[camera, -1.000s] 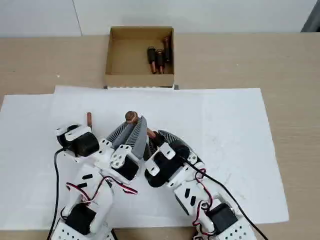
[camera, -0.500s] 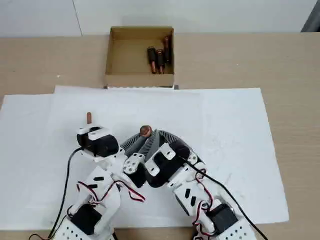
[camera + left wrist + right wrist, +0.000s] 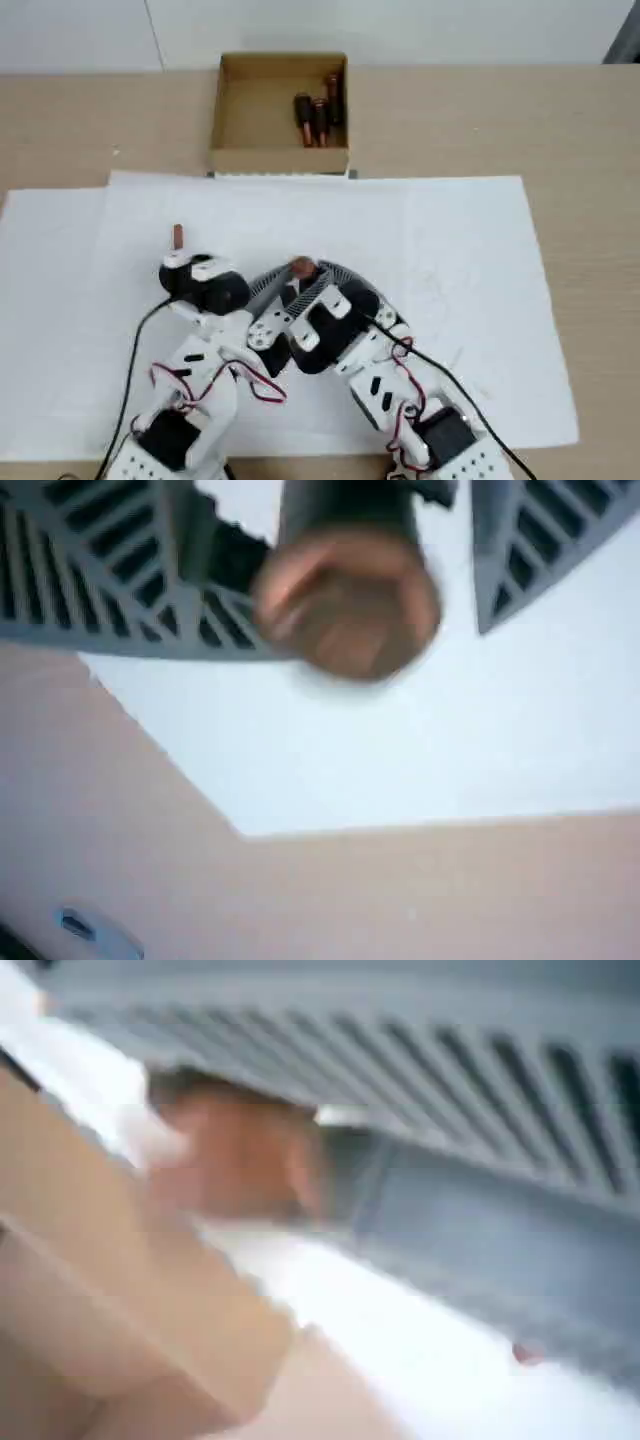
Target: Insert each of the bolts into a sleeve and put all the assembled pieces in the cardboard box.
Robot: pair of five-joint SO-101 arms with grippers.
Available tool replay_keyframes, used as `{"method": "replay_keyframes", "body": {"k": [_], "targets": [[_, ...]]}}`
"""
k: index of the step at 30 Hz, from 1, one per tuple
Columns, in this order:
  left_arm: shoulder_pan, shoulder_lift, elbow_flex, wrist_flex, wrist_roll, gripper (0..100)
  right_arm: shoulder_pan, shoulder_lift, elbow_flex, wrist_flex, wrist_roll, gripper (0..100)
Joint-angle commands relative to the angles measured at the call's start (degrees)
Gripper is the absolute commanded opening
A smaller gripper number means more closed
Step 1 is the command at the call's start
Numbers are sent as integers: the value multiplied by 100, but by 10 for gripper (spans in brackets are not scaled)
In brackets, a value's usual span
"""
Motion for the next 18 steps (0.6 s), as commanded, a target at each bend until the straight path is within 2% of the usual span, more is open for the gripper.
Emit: {"method": "replay_keyframes", "body": {"k": [1,11,14,16,18], "targets": [[-132,26,-312,62,-97,184,-40,-136,53,-207,97,3],[-774,26,-1174,79,-369,184,-13,-136,53,-207,97,3],[-932,26,-1516,352,-369,183,-4,-136,62,-163,79,3],[-1099,26,-1657,624,-387,152,57,-136,79,-154,70,3],[-1345,26,-1763,932,-580,78,154,-127,79,-154,62,3]]}}
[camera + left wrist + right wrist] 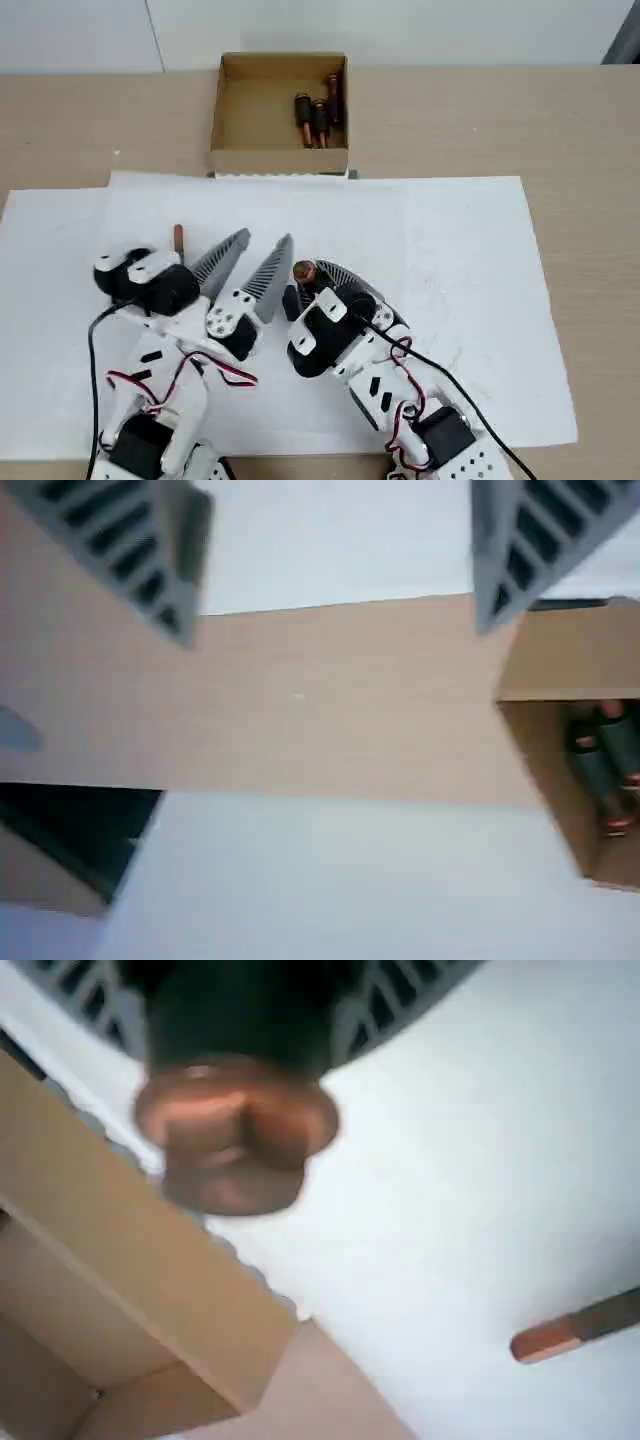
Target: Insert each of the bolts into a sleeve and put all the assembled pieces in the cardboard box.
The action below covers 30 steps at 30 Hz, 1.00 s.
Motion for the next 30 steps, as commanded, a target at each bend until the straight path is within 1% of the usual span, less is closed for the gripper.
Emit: {"method": "replay_keyframes", "body": {"k": [1,2,4,7,9,11,13,16,20,24,27,30], "targets": [[-387,-35,-391,536,-325,32,207,-119,79,-145,9,3],[-536,-44,-409,686,-466,0,295,-119,79,-145,9,3],[-835,-44,-409,949,-835,19,505,-119,79,-145,-35,3],[-1354,-35,-286,1037,-1556,5,866,-66,79,-127,-369,3],[-1679,-35,-48,1037,-1960,5,1077,-57,79,259,-589,3],[-1969,-35,242,1037,-2171,5,1270,-127,79,866,-809,3],[-2189,-35,558,1037,-2251,5,1473,-127,62,1218,-1090,3],[-2286,-35,1007,1046,-2251,5,1789,-127,-141,1446,-1679,3],[-2259,-35,1376,1046,-2251,5,1833,-66,-712,1965,-2136,2],[-2259,-26,1402,1090,-2259,5,1833,-57,-1424,2607,-2215,2],[-2259,-35,1402,1248,-2268,5,1833,57,-1881,2888,-2215,2],[-2259,-35,1393,1284,-2268,5,1833,646,-2409,3090,-2207,2]]}}
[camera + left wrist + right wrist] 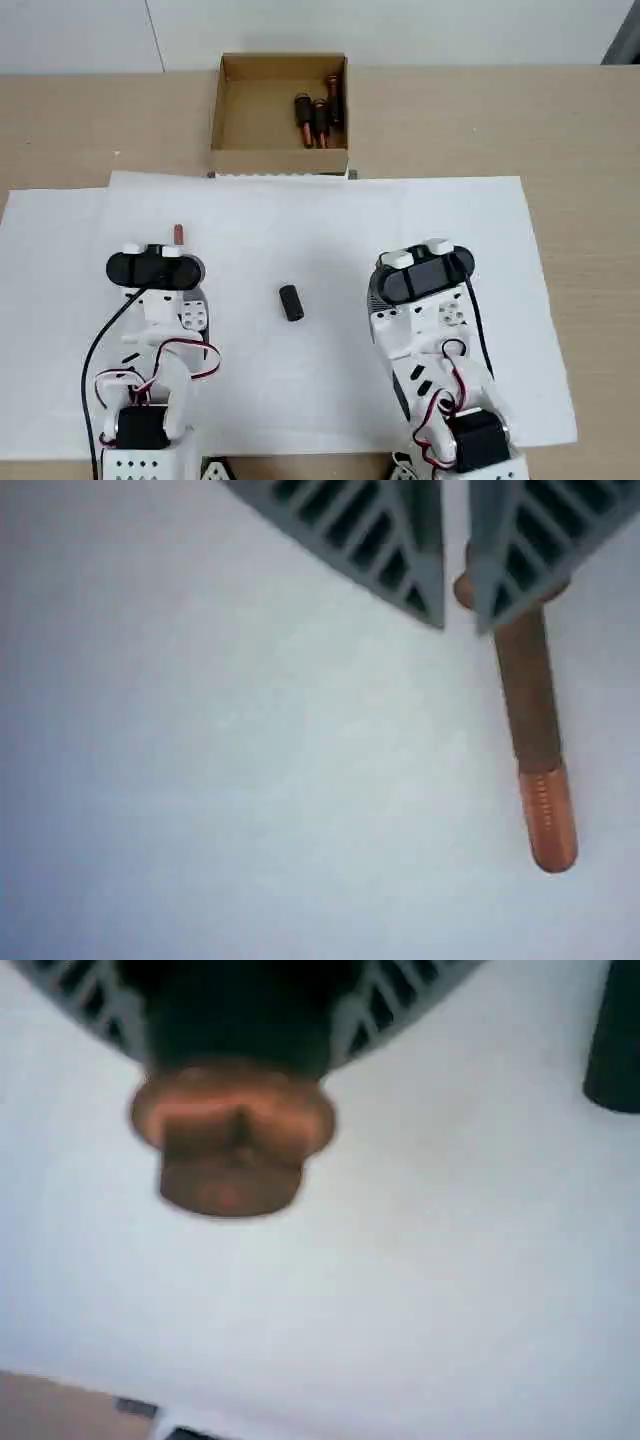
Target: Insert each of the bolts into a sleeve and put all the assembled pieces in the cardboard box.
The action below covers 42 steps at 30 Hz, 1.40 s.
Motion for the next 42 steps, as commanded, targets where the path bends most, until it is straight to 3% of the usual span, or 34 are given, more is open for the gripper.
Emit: {"method": "replay_keyframes", "body": {"k": [1,16,27,42], "targets": [[-44,-35,-40,26,-18,5,57,673,-941,119,-44,2],[-26,-35,-48,26,-35,6,84,6519,-5055,-681,62,2],[-53,-35,-48,26,-9,6,48,9947,-8088,-1244,1723,2],[-62,-35,-48,26,-9,6,13,13174,-11938,-1244,3965,3]]}}
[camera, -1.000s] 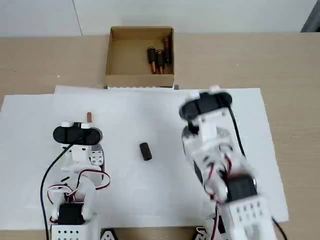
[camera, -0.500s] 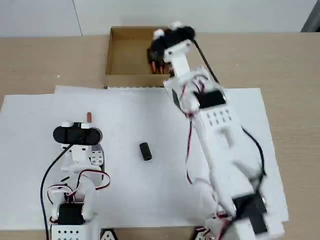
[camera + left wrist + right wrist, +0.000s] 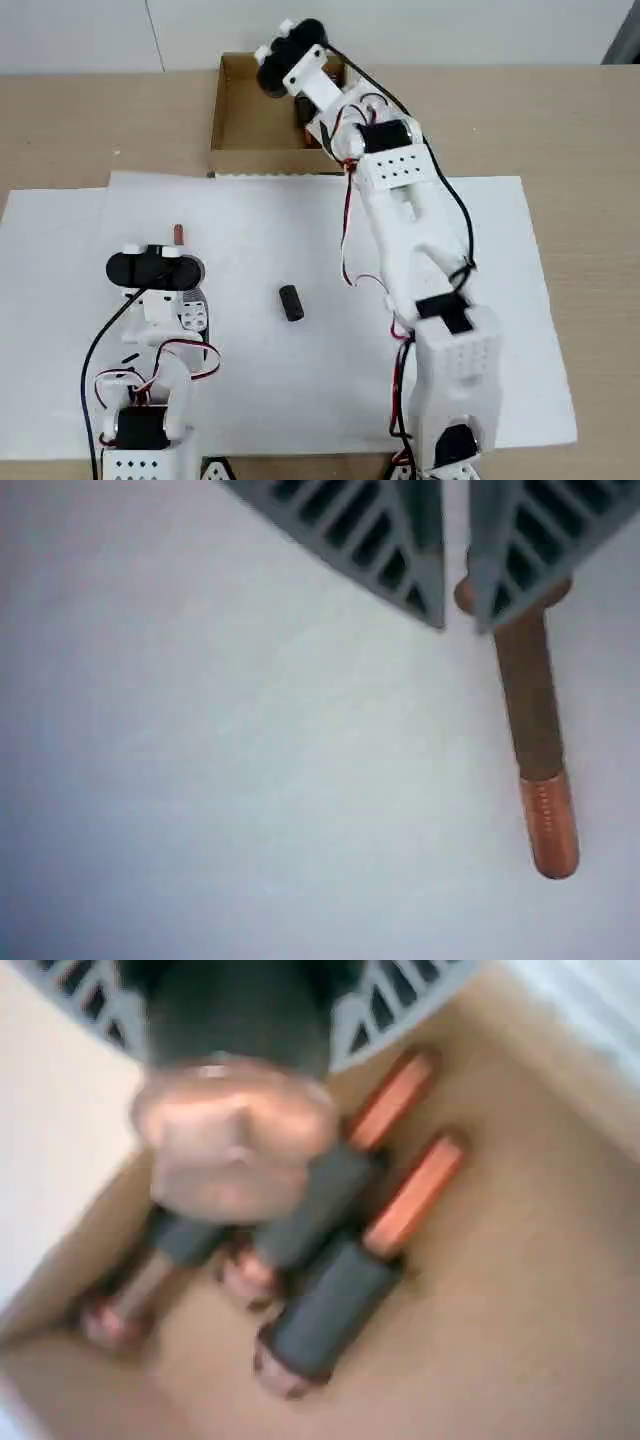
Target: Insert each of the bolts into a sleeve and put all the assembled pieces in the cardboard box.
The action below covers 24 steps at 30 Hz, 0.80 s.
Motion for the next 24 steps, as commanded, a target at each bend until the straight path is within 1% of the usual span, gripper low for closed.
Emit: {"method": "replay_keyframes", "body": {"k": [1,8,11,13,16,17,24], "targets": [[-62,-35,-48,9,-9,6,-22,382,-1046,-180,589,3],[-62,-35,-48,9,-9,6,-180,1587,-2338,-189,1301,5],[-62,-35,-48,9,-9,6,-215,2044,-2954,-180,1380,9],[-62,-35,-48,9,0,6,-224,2325,-3314,-145,1380,51],[-62,-35,-48,9,0,6,-224,2642,-3701,-127,1380,147],[-62,-35,-48,9,0,6,-224,2712,-3789,-127,1380,162],[-62,-35,-48,9,0,6,-312,2818,-3912,-127,1371,99]]}}
